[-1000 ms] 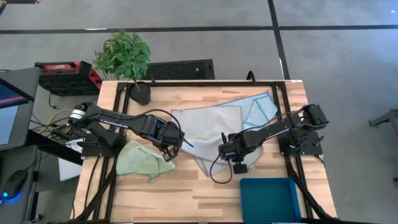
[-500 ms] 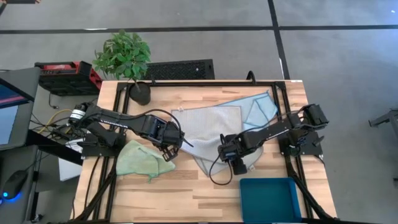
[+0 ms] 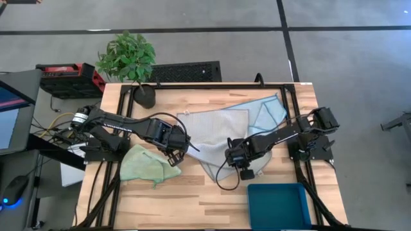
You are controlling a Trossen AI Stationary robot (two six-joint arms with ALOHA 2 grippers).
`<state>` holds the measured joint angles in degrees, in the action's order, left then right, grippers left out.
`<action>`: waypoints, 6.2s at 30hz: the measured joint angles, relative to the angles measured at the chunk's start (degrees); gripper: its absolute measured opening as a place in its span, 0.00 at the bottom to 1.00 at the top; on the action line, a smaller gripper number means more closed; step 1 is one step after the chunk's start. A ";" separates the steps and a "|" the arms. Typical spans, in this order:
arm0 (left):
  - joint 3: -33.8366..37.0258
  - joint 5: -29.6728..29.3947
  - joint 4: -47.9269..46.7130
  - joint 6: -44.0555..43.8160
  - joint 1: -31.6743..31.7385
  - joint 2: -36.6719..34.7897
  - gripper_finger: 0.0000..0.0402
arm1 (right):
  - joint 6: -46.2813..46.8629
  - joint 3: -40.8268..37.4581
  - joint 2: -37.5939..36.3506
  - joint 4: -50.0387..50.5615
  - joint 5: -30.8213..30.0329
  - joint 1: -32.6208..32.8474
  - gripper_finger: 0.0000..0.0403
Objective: Fold microfiber towels
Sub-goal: Fold the gray microfiber cloth
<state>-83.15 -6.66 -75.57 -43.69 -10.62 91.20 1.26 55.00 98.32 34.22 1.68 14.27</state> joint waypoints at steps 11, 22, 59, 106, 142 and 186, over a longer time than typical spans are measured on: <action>0.00 0.02 -0.02 0.54 1.32 0.00 0.00 | 1.44 3.34 -0.18 8.46 2.53 -1.84 0.01; -0.04 -2.54 -2.50 2.53 4.22 -0.42 0.00 | -2.71 10.85 -0.22 20.20 1.47 -5.70 0.00; 6.93 -6.99 10.64 11.11 24.77 0.76 0.00 | -7.30 15.79 -0.24 25.27 -18.92 -32.38 0.02; 6.95 3.32 17.05 17.41 24.92 0.76 0.37 | -13.73 15.74 11.06 6.54 14.67 -38.94 0.41; 20.37 14.36 39.67 31.16 22.81 0.68 0.37 | -11.48 15.75 -9.28 4.09 -8.66 -33.01 0.40; 41.11 -16.75 70.02 39.51 32.82 0.74 0.37 | -2.73 15.74 -21.20 3.96 -8.36 -20.78 0.39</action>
<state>-42.04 -23.40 -5.56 -4.19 22.20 91.94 -1.48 70.74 77.12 38.17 -6.68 -6.50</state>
